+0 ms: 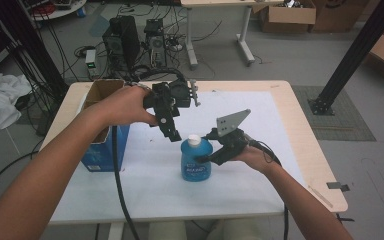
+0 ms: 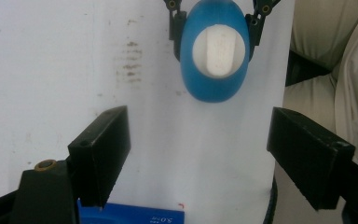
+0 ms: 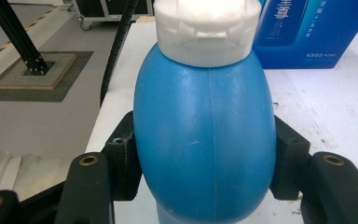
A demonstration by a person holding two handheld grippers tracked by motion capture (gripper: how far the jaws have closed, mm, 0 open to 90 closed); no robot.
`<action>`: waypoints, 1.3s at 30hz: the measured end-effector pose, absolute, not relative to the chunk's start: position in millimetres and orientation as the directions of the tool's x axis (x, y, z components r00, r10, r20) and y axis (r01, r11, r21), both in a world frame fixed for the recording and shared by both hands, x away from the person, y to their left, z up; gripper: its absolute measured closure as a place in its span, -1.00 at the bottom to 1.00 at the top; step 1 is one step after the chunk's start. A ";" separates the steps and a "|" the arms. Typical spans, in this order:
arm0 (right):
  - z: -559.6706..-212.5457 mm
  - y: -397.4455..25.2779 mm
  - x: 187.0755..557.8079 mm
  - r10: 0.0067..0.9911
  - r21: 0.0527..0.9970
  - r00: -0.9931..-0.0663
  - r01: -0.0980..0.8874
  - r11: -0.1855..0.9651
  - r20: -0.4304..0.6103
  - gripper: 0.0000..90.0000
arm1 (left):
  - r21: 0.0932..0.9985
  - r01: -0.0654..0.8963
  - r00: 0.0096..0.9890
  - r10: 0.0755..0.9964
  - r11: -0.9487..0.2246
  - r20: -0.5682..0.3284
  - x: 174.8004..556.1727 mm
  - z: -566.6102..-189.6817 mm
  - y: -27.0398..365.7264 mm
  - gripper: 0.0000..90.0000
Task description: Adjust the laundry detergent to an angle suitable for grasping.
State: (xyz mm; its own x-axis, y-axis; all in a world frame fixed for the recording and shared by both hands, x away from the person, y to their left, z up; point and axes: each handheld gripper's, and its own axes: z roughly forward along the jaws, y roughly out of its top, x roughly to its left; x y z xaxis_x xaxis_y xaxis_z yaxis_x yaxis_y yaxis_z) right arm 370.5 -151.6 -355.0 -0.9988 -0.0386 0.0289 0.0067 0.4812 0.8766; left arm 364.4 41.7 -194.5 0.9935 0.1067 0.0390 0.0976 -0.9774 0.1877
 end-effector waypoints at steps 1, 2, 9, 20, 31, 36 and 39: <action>-354.9 -151.9 370.0 -0.037 0.876 -0.999 0.008 0.483 0.029 -0.10 | 0.187 0.098 0.993 0.107 -0.977 0.039 364.3 -194.6 41.6 -0.51; -355.1 -152.3 370.0 -0.031 0.875 -0.999 0.024 0.484 0.044 -0.12 | 0.186 0.099 0.993 0.107 -0.978 0.038 364.1 -194.5 41.5 -0.51; -347.8 -163.0 365.6 0.038 0.885 -0.994 0.108 0.453 0.102 -0.54 | 0.187 0.101 0.993 0.110 -0.977 0.038 363.5 -194.3 40.8 -0.51; -315.6 -219.6 362.4 0.151 0.857 -0.985 0.149 0.494 0.084 -0.62 | 0.183 0.100 0.993 0.109 -0.978 0.044 362.9 -193.8 38.5 -0.51; -300.6 -271.1 367.6 0.282 0.730 -0.958 0.227 0.645 0.049 -0.66 | 0.185 0.101 0.993 0.111 -0.977 0.045 365.0 -193.6 38.4 -0.51; -298.9 -283.8 368.2 0.304 0.700 -0.951 0.253 0.668 0.054 -0.66 | 0.187 0.102 0.993 0.112 -0.977 0.046 364.6 -193.1 37.0 -0.51; -296.8 -287.4 367.8 0.310 0.687 -0.950 0.255 0.681 0.045 -0.65 | 0.189 0.099 0.993 0.110 -0.977 0.050 364.6 -192.7 35.9 -0.51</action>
State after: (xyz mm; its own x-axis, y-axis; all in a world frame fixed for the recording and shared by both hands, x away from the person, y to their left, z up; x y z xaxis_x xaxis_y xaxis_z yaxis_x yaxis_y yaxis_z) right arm 367.8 -287.4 -296.8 -0.9496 0.3102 0.0447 0.2547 0.6809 0.6867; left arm 364.6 35.9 -192.7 0.9927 0.1099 0.0497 0.0986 -0.9770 0.1893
